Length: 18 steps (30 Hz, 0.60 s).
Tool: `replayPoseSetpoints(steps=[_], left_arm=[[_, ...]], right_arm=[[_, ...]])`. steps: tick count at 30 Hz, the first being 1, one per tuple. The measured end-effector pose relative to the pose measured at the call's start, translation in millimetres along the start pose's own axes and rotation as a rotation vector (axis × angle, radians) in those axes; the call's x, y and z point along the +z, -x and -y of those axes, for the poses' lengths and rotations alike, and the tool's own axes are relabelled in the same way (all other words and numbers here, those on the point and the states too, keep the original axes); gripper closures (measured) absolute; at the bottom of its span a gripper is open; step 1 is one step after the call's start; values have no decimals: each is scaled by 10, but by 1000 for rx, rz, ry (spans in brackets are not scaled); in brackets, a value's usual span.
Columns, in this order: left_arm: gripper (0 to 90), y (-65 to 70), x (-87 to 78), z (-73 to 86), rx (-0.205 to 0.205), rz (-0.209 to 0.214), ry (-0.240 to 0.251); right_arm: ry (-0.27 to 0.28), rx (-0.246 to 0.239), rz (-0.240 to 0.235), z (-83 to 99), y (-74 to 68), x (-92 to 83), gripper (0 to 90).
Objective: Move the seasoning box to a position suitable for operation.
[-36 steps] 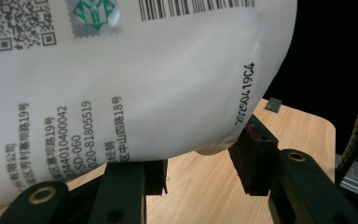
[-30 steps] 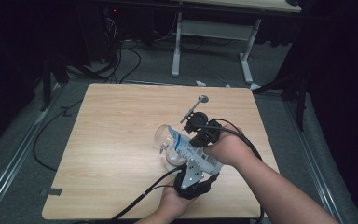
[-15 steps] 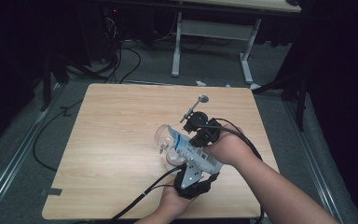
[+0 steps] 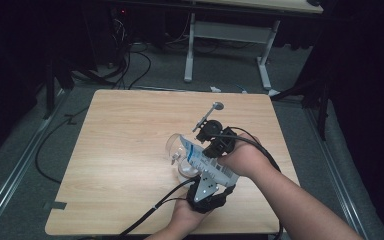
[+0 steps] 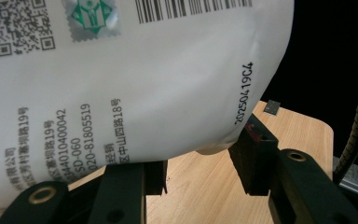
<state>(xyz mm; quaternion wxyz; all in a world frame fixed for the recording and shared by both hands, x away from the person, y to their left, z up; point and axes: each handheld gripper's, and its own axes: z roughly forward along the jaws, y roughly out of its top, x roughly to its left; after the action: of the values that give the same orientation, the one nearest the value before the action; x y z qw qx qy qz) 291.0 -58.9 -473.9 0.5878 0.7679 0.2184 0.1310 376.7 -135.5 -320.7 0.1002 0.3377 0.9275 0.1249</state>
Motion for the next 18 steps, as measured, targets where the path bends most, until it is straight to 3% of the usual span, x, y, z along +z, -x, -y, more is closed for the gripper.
replayPoseSetpoints(steps=[18], left_arm=[[602, -7, -17, -17, 0, 0, 10]], right_arm=[[3, -3, -1, -21, -13, -17, 900]])
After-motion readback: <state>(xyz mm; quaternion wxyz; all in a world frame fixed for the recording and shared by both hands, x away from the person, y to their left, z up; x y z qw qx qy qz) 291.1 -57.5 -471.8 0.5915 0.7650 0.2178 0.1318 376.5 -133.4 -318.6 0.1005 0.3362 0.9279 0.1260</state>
